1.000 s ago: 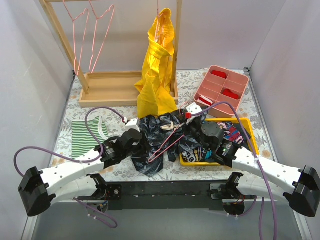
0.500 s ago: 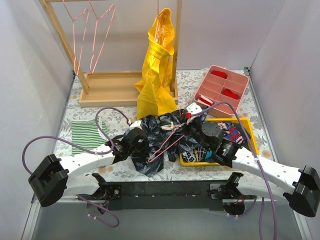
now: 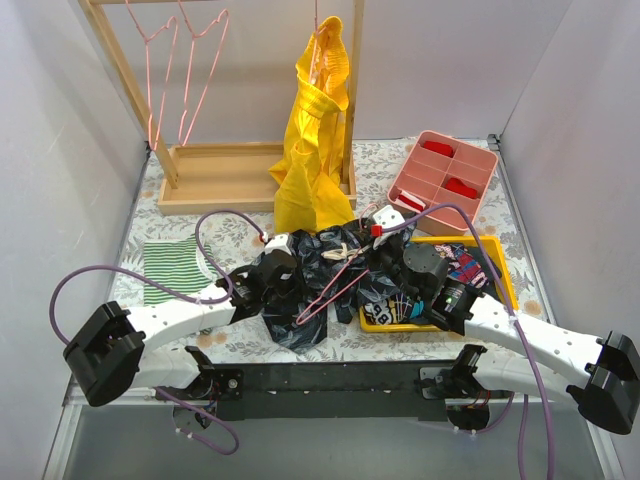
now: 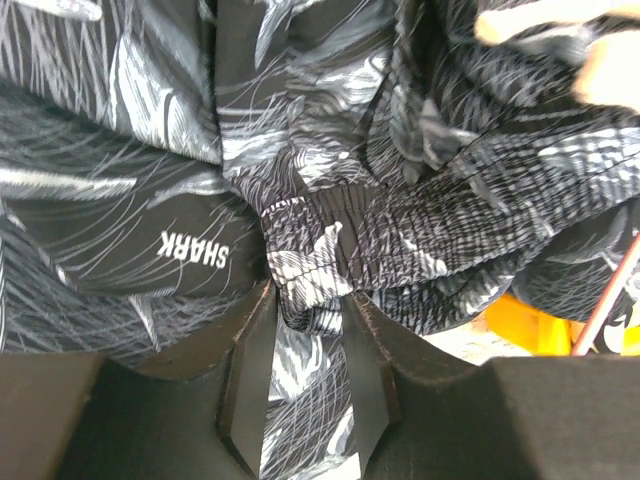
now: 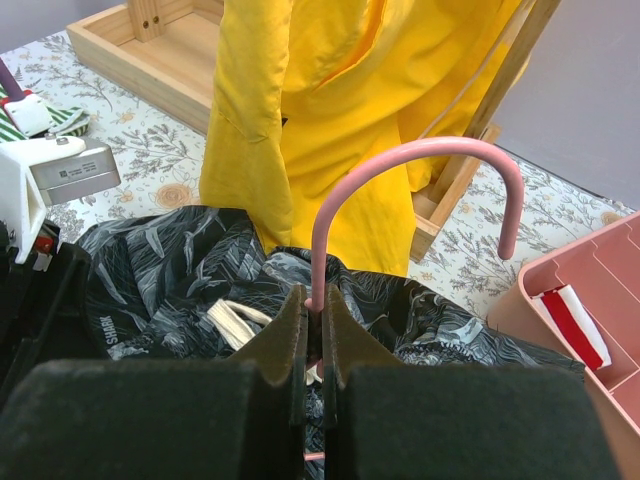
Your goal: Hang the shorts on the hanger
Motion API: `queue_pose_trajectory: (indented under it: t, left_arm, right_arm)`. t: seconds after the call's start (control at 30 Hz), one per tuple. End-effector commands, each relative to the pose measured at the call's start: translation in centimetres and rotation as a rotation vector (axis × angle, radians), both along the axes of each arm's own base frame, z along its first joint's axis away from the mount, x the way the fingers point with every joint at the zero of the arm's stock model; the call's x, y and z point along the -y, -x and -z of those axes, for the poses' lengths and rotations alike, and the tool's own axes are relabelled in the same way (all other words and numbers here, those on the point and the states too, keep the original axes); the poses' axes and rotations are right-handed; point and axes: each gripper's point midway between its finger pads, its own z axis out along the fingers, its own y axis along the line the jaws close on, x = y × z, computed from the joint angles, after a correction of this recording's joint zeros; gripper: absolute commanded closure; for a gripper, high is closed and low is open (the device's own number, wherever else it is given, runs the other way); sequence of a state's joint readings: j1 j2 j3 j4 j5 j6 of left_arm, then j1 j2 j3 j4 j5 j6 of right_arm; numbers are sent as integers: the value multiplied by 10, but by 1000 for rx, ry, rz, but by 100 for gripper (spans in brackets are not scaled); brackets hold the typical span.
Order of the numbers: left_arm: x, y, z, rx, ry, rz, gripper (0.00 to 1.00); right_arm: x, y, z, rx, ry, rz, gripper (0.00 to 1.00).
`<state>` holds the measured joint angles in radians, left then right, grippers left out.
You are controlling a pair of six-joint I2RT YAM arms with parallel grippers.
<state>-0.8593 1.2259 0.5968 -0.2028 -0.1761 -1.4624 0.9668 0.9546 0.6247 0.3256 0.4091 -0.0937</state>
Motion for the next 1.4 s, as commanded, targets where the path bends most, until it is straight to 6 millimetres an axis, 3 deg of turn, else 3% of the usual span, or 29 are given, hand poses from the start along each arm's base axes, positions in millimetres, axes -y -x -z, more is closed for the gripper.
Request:
queue_pose_trajectory:
  t: [0.0, 0.3, 0.43, 0.87, 0.93, 1.2, 1.37]
  left_arm:
    - [7, -18, -19, 78, 26, -20, 70]
    - [1, -26, -7, 93, -39, -41, 78]
    - [-1, -26, -19, 123, -32, -22, 100]
    - [-29, 33, -61, 30, 37, 70, 100]
    - [-30, 35, -71, 37, 46, 75, 100]
    - [-39, 43, -76, 15, 12, 89, 100]
    - [-40, 43, -120, 66, 63, 88, 100]
  right_arm:
    - [0, -4, -33, 68, -83, 18, 99]
    - [-1, -6, -35, 67, -87, 22, 99]
    - [1, -7, -35, 76, -84, 36, 99]
    - [30, -21, -81, 190, -176, 207, 99]
    - [31, -23, -91, 200, -192, 225, 99]
    - [36, -29, -120, 229, -226, 271, 99]
    - [40, -28, -128, 262, -225, 283, 99]
